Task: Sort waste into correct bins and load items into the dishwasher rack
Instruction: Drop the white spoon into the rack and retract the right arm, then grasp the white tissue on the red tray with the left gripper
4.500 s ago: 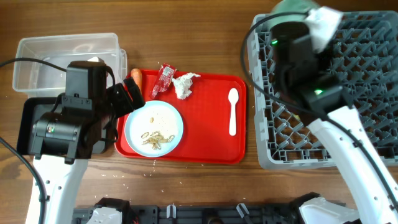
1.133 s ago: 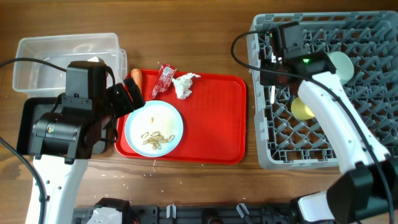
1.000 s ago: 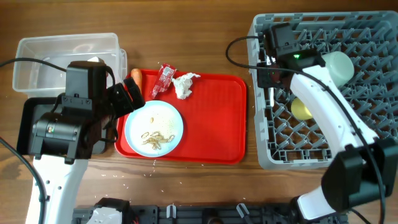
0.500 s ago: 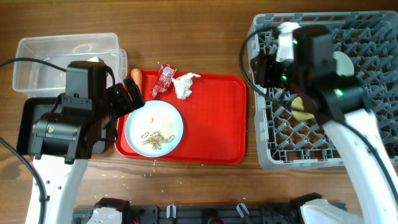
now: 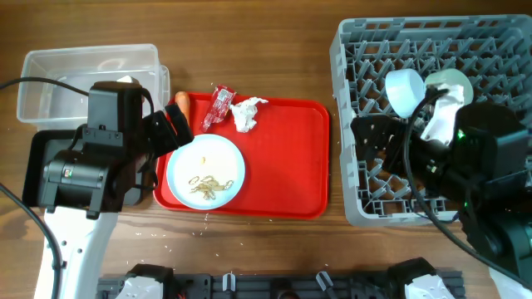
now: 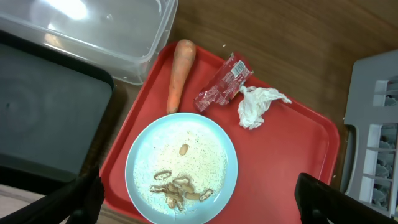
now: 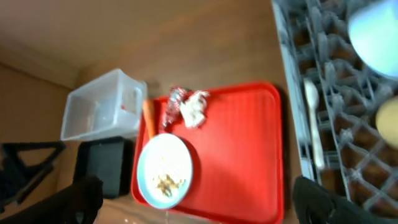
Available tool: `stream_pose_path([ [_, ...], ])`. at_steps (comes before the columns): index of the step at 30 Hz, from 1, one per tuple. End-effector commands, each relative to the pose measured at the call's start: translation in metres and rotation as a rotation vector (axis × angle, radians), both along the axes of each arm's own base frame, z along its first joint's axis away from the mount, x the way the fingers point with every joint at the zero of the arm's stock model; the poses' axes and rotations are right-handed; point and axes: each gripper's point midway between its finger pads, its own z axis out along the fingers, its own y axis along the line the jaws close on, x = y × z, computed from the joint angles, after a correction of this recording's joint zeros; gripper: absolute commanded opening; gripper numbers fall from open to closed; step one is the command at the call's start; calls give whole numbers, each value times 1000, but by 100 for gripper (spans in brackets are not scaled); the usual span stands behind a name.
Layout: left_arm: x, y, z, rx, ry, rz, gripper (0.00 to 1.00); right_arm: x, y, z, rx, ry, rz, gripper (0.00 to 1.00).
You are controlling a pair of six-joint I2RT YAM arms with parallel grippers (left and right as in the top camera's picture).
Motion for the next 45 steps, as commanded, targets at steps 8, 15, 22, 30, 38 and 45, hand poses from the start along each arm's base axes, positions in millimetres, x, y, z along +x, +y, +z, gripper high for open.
stream_pose_path([
  [8, 2, 4, 5, 8, -16, 19, 100, -2, -47, 32, -321, -430, -47, 100],
  [15, 2, 4, 5, 8, -16, 20, 100, -13, -52, -37, -325, -581, -66, 100],
  [22, 2, 4, 5, 8, -16, 19, 100, -10, -51, -107, -286, -707, -98, 100],
  [30, 2, 4, 5, 8, -16, 19, 100, 3, -47, -151, -250, -814, -125, 100],
  [38, 2, 4, 5, 8, -16, 19, 100, 4, -47, -152, -252, -809, -123, 100],
  [45, 2, 4, 5, 7, -16, 19, 100, 4, -47, -152, -252, -808, -123, 100],
])
